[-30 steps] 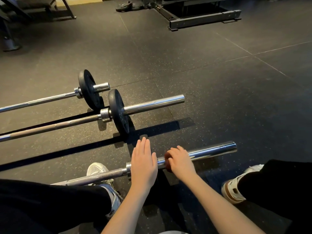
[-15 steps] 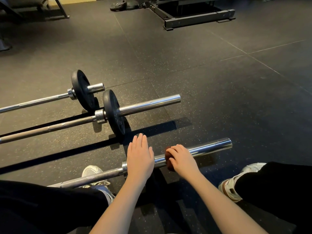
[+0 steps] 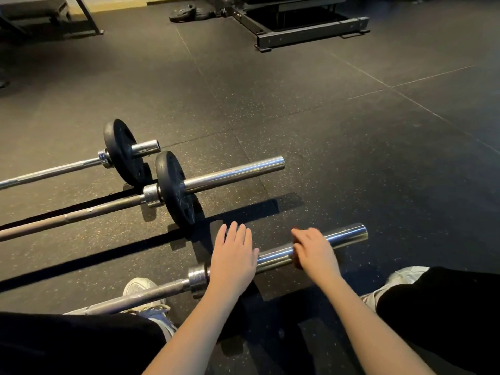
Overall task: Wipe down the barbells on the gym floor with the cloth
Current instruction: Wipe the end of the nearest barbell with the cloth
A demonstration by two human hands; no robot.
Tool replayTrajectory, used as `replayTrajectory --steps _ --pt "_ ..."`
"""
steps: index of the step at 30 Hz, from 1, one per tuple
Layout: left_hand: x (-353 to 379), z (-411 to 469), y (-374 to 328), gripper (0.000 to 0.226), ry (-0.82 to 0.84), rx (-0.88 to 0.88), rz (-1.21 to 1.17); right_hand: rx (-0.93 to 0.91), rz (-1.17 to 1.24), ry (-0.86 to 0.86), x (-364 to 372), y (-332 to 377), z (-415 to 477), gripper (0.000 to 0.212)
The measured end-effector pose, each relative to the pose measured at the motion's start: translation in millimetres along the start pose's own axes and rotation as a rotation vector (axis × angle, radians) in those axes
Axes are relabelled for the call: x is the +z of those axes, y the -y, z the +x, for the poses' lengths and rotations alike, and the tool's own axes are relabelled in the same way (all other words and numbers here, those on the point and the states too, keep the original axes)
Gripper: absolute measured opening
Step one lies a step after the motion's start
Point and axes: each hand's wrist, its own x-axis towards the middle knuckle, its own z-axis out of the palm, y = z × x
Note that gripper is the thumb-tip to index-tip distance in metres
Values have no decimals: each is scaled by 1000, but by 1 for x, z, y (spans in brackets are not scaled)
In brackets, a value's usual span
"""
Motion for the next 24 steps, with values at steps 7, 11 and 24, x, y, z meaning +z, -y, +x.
replayTrajectory --steps 7,11,24 --pt "11 17 -22 58 114 211 -7 24 0 14 9 6 -7 42" --pt "24 24 -30 58 198 264 -94 174 -44 -30 -7 -33 1 41" --pt "63 41 -63 80 340 204 -243 396 -52 -108 -23 -59 3 43"
